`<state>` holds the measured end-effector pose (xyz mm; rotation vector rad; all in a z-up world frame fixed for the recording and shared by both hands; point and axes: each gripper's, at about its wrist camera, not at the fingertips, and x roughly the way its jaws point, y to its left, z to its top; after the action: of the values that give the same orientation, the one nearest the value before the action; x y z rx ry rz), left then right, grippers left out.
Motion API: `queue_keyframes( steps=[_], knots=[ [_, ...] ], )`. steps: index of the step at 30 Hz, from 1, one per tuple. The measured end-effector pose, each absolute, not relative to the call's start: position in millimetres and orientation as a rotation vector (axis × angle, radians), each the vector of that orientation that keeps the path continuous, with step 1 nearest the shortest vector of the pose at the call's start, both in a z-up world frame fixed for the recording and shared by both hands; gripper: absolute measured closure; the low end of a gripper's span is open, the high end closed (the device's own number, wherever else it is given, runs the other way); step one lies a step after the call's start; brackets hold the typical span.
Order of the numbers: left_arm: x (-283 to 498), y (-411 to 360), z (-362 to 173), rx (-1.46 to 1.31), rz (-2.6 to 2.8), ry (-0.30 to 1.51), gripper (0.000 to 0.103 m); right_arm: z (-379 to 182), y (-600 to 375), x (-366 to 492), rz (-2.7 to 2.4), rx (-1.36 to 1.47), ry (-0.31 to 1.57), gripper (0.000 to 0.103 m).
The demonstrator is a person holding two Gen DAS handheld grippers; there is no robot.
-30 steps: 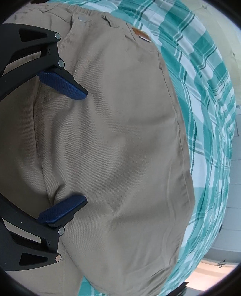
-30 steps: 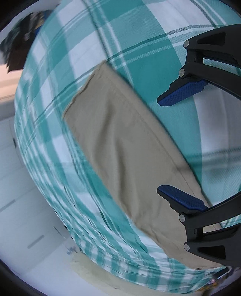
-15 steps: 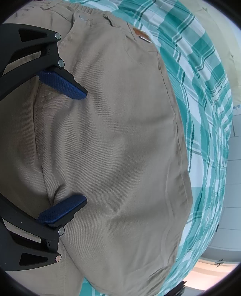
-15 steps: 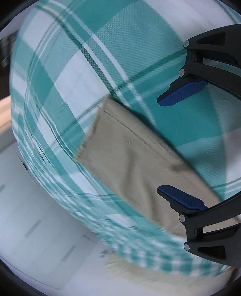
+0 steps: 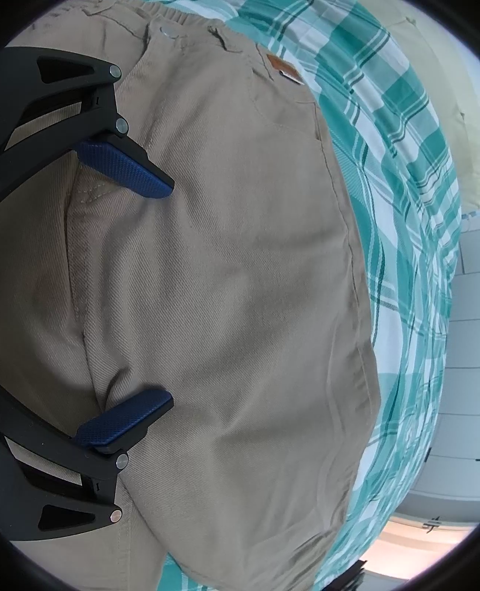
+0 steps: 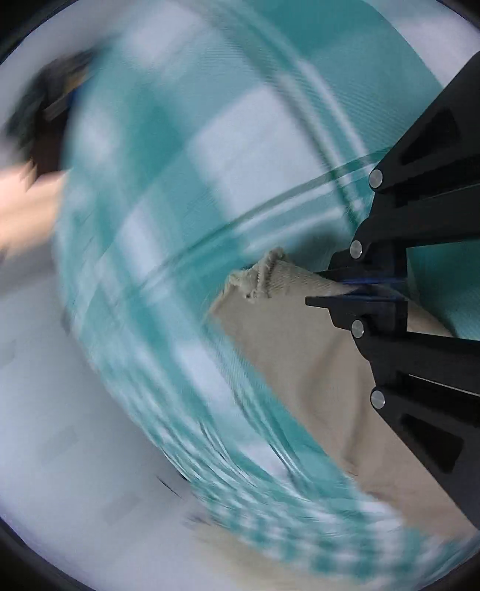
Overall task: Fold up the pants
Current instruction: 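Grasp the frayed leg cuff with the right gripper and fold it over the trousers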
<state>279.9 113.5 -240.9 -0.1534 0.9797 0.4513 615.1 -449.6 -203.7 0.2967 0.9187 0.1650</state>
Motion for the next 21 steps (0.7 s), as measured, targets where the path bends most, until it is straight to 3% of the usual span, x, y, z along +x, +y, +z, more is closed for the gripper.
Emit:
queue_keyframes(
  steps=[4, 8, 11, 14, 16, 18, 21],
  knots=[
    [280, 114, -241, -0.153, 0.452, 0.980, 0.001, -124, -395, 545, 0.515, 0.037, 0.798, 0.099],
    [280, 113, -241, -0.151, 0.453, 0.983, 0.001, -65, -369, 403, 0.866, -0.227, 0.712, 0.099],
    [281, 113, -241, -0.145, 0.455, 0.988, 0.001, -65, -394, 313, 0.951, -0.357, 0.727, 0.099],
    [282, 114, -241, -0.144, 0.455, 0.995, 0.001, -103, -456, 301, 0.747, -0.344, 0.870, 0.098],
    [283, 115, -240, -0.146, 0.454, 1.009, 0.001, -131, -493, 312, 0.572, -0.296, 0.961, 0.084],
    [284, 115, -234, -0.148, 0.461, 1.041, 0.001, -158, -524, 327, 0.351, -0.319, 1.039, 0.035],
    [274, 114, -220, -0.179, 0.472, 1.100, 0.001, -163, -554, 336, 0.129, -0.290, 1.052, 0.032]
  ],
)
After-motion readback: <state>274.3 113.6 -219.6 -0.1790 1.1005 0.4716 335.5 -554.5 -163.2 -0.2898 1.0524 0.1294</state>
